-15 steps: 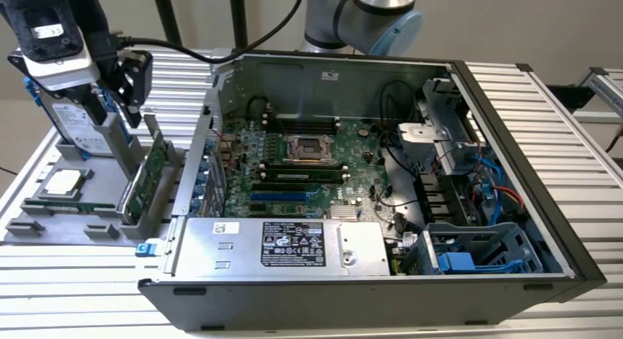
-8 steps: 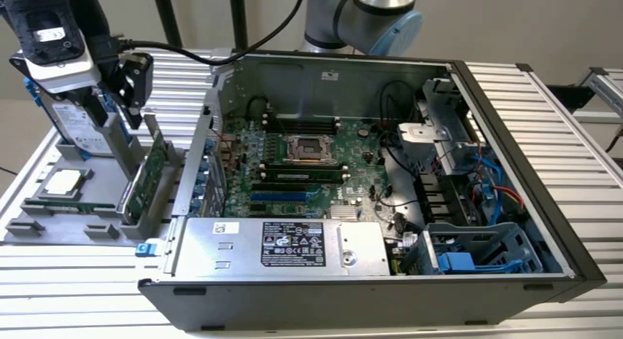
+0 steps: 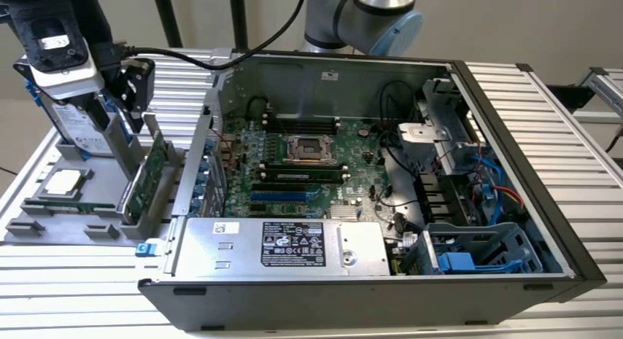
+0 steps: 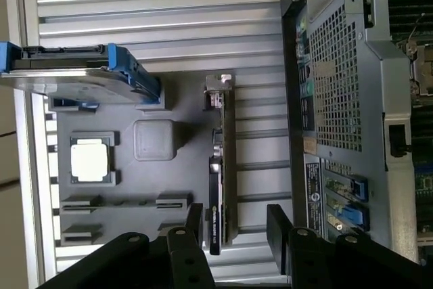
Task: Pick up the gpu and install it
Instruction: 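Pick up the gpu and move the gpu toward the slot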
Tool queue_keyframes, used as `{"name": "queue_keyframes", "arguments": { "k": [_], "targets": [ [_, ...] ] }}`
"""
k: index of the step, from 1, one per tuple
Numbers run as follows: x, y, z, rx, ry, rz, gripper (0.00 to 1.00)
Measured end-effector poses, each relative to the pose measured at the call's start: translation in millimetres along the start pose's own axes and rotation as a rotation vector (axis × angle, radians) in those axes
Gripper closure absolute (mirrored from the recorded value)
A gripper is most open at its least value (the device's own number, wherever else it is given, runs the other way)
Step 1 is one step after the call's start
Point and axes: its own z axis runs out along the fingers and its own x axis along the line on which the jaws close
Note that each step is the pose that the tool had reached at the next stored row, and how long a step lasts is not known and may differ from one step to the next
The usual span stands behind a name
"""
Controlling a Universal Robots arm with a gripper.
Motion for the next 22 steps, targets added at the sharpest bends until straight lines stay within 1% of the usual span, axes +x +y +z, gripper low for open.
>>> {"name": "queue_keyframes", "arguments": {
  "k": [1,2,15,22],
  "targets": [
    [0.0,-0.1,2.1,0.0,0.0,0.0,0.0],
    [0.0,-0.2,2.9,0.0,0.0,0.0,0.0],
    [0.1,-0.4,7.7,0.0,0.0,0.0,0.0],
    [0.2,-0.7,12.1,0.0001,-0.0002,0.004,0.0]
  ]
}}
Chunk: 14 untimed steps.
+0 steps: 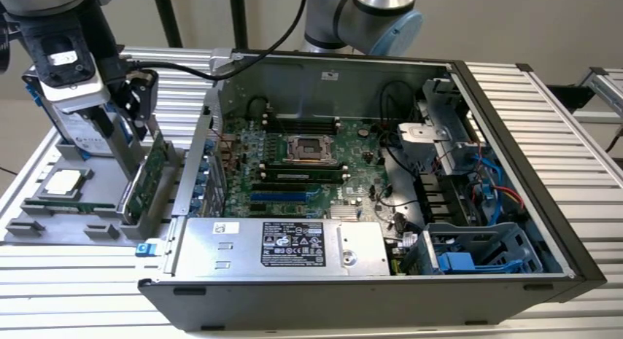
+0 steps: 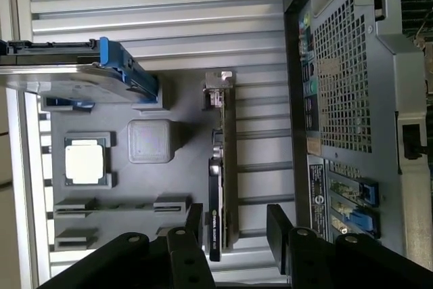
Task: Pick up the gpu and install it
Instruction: 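Pick up the gpu and move the gpu toward the slot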
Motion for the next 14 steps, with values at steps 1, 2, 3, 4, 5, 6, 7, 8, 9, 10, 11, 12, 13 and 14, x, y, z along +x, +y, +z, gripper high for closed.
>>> {"name": "queue_keyframes", "arguments": {
  "k": [1,2,3,4,5,6,7,8,9,10,11,12,13,14],
  "targets": [
    [0.0,-0.1,0.5,0.0001,-0.0001,0.002,0.0],
    [0.0,-0.1,0.9,0.0002,0.0,0.002,0.0],
    [0.0,-0.1,1.3,0.0002,0.0,0.002,0.0],
    [0.1,-0.2,1.8,0.0001,-0.0001,0.002,0.0],
    [0.1,-0.2,2.2,0.0001,-0.0001,0.002,0.0],
    [0.1,-0.2,2.7,0.0001,-0.0001,0.002,0.0],
    [0.1,-0.3,3.1,0.0001,-0.0001,0.002,0.0],
    [0.1,-0.3,3.6,0.0001,-0.0001,0.002,0.0],
    [0.1,-0.3,4.1,0.0001,-0.0001,0.002,0.0],
    [0.1,-0.4,4.6,0.0001,-0.0001,0.002,0.0],
    [0.1,-0.4,5.1,0.0001,-0.0002,0.002,0.0],
    [0.1,-0.6,5.6,0.0001,-0.0002,0.002,0.0],
    [0.1,-0.8,6.0,0.0,-0.0002,0.002,0.0],
    [0.1,-1.1,6.4,0.0002,0.0001,0.002,0.0]
  ]
}}
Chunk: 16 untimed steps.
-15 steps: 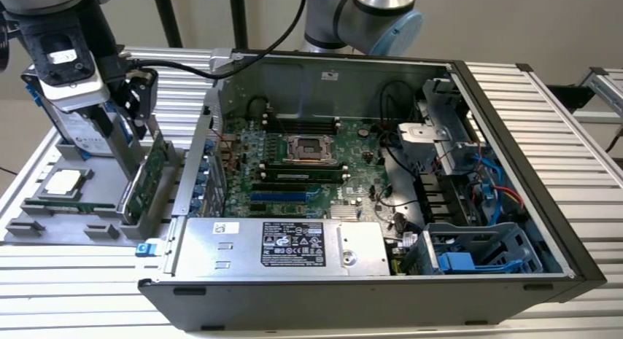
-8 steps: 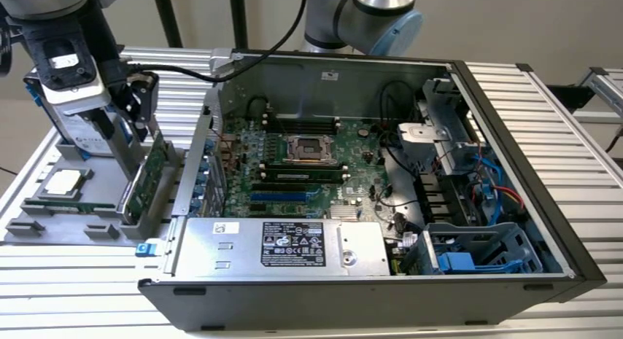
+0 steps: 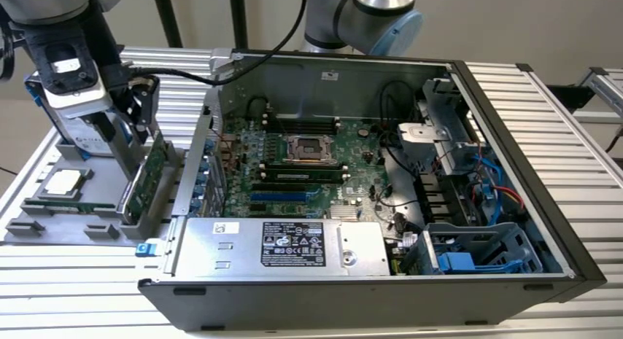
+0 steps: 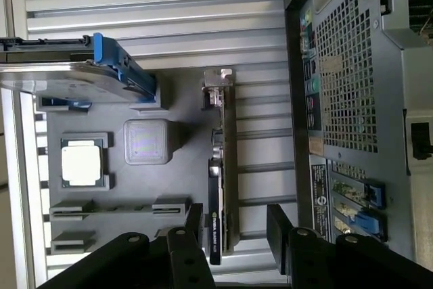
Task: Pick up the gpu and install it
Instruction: 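Pick up the gpu and move the gpu toward the slot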
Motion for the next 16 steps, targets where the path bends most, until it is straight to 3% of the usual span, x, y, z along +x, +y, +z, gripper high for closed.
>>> {"name": "queue_keyframes", "arguments": {
  "k": [16],
  "targets": [
    [1.2,-1.0,6.3,-0.0003,-0.0004,0.0,0.0]
  ]
}}
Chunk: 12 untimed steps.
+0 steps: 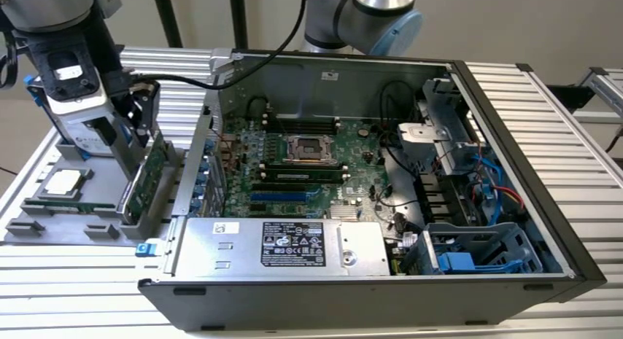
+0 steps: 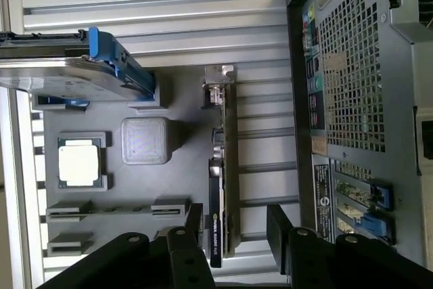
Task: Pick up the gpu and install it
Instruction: 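Pick up the gpu and move the gpu toward the slot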
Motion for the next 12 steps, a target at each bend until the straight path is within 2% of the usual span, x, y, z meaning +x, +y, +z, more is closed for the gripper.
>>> {"name": "queue_keyframes", "arguments": {
  "k": [12],
  "targets": [
    [2.1,-0.6,7.5,0.0002,-0.0002,0.007,0.0]
  ]
}}
